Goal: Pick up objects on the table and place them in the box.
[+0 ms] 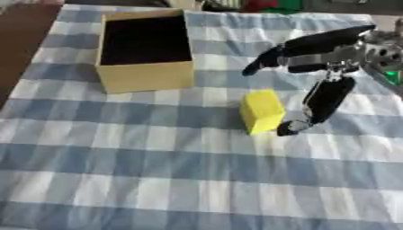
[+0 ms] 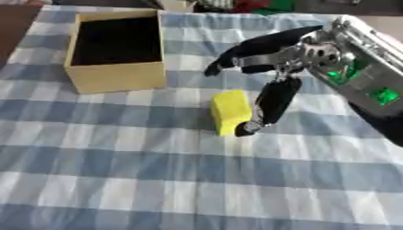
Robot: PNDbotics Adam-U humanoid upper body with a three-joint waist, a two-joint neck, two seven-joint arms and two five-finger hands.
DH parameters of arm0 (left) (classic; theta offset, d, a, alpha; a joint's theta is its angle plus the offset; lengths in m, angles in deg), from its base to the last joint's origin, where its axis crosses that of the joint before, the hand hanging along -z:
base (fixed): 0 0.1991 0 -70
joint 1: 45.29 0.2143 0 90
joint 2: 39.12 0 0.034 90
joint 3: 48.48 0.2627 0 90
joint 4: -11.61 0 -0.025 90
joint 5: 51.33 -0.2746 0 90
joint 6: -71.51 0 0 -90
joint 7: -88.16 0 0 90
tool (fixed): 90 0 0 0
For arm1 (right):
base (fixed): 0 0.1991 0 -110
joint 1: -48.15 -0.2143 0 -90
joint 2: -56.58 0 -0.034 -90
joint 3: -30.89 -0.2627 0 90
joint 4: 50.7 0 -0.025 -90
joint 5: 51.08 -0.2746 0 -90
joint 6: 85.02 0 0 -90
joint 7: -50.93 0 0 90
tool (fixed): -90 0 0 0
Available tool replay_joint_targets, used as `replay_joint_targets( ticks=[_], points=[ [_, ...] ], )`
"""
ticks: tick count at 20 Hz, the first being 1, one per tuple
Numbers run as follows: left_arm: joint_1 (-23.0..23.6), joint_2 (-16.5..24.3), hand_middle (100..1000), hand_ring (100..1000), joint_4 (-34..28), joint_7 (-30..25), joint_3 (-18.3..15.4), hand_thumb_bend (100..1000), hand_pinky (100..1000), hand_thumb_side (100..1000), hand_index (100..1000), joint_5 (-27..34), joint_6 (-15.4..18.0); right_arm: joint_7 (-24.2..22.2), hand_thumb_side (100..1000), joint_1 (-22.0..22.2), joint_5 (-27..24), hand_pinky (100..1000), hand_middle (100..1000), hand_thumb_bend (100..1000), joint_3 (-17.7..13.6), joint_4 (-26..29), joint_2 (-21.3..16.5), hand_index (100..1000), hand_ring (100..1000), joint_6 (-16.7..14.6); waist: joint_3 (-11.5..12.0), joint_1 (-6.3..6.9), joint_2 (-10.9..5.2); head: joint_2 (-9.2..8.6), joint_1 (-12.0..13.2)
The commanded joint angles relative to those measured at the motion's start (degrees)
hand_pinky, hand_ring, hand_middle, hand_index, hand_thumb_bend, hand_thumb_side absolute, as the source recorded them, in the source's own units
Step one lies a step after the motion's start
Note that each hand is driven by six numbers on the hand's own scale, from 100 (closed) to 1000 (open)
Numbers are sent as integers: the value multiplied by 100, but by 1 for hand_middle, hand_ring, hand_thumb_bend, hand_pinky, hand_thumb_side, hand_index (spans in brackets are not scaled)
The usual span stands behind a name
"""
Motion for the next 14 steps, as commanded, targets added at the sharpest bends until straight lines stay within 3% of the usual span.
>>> replay_joint_targets(
  ticks=[1, 14],
  points=[
    [-51, 76, 516, 696, -81, -12, -11, 100, 953, 236, 720, 25, -1, -40, 234, -139, 177, 1000, 938, 533, -33, -200, 55, 1000, 1000, 8, 9, 22, -81, -74, -10],
    [-60, 61, 516, 696, -81, 0, -15, 100, 953, 237, 719, 40, 3, -40, 273, -214, 414, 1000, 946, 536, 40, -943, 295, 1000, 1000, -214, 26, 14, -21, -106, -8]
  ],
)
